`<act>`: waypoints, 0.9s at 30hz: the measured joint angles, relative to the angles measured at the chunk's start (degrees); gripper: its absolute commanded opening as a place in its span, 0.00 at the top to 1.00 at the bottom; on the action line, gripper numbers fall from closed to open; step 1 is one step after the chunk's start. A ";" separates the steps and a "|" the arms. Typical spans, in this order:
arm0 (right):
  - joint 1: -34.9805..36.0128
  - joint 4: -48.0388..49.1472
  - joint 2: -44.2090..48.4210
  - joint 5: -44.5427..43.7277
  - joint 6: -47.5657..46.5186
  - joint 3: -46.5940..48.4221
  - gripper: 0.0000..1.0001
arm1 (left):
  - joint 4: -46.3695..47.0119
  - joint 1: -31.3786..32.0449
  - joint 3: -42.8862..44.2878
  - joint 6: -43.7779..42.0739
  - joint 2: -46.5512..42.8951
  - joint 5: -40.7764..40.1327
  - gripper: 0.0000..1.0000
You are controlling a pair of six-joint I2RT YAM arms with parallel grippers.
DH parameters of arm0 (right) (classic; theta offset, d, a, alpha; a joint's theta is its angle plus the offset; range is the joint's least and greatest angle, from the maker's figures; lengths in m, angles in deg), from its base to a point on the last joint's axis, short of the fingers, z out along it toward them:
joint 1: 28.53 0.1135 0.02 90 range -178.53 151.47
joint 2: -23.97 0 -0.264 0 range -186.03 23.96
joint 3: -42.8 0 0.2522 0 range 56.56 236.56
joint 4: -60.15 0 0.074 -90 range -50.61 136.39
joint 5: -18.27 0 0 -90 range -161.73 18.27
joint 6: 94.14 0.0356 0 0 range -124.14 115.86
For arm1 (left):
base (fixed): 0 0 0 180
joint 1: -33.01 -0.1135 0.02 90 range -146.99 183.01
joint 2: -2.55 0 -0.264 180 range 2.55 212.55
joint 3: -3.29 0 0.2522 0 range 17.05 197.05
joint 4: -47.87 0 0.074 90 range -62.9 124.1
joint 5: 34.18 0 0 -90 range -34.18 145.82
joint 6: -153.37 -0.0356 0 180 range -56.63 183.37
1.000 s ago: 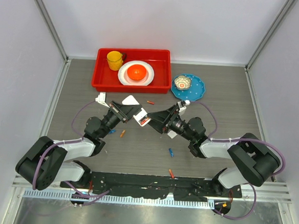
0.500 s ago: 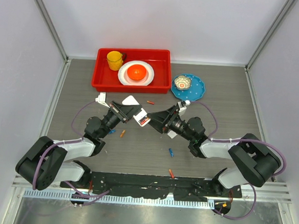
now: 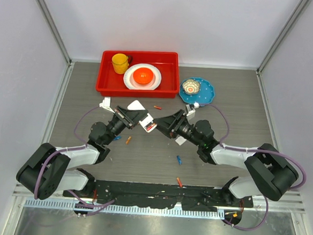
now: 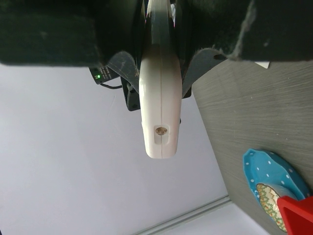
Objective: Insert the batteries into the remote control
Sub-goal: Load the battery into the remote control.
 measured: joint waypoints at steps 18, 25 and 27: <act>3.76 -20.50 3.96 -2.16 -14.43 6.78 0.50 | -3.13 -0.07 0.09 -1.27 0.00 -0.70 1.00; 3.98 -22.82 5.42 -2.54 -16.37 6.82 0.37 | -3.04 0.17 0.09 -1.22 0.00 -0.22 1.00; 3.98 -23.67 5.77 -2.67 -16.61 6.82 0.34 | -2.89 0.20 0.09 -1.14 0.00 -0.07 1.00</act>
